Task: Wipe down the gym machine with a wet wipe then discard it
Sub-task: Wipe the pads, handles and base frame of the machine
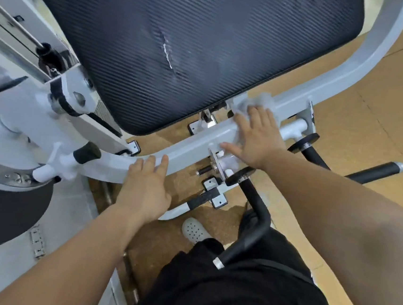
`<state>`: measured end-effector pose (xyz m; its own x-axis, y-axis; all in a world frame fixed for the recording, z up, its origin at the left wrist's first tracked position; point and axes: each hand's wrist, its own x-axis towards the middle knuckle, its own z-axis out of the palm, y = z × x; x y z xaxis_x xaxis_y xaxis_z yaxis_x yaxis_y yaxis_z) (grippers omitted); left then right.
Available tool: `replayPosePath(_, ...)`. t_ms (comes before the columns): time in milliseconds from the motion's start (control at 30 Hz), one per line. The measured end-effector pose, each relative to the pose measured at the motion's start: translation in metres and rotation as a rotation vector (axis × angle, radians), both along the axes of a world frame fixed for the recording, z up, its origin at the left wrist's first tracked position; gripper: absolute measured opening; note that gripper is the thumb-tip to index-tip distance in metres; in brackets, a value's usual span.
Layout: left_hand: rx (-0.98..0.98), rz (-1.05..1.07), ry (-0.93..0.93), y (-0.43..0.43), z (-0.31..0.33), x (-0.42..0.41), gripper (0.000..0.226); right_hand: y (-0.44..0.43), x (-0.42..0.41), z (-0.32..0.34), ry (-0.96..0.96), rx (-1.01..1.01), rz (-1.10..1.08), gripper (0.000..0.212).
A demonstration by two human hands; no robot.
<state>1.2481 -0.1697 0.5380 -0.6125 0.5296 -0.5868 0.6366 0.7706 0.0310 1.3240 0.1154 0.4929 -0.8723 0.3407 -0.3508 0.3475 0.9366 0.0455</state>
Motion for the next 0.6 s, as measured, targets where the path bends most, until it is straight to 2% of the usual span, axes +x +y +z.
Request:
replayPosePath(100,-0.006,-0.007,-0.009,0.001,0.001,-0.001,0.087,-0.049,-0.007,-0.001,0.031,-0.110,-0.097,0.111)
replayPosePath(200,0.011,-0.009,-0.017,0.001,0.001,-0.003,0.085,-0.122,-0.013,-0.008,0.086,-0.283,-0.134,0.105)
replayPosePath(300,0.016,-0.046,-0.006,-0.002,-0.001,-0.005,0.083,-0.164,-0.016,-0.015,0.219,-0.478,-0.387,0.100)
replayPosePath(433,-0.039,-0.063,-0.027,-0.001,0.000,-0.006,0.088,-0.138,-0.018,-0.021,0.321,-0.571,-0.839,0.101)
replayPosePath(600,-0.082,-0.131,0.044,-0.003,-0.006,-0.002,0.092,-0.121,-0.022,-0.020,0.295,-0.587,-0.832,0.104)
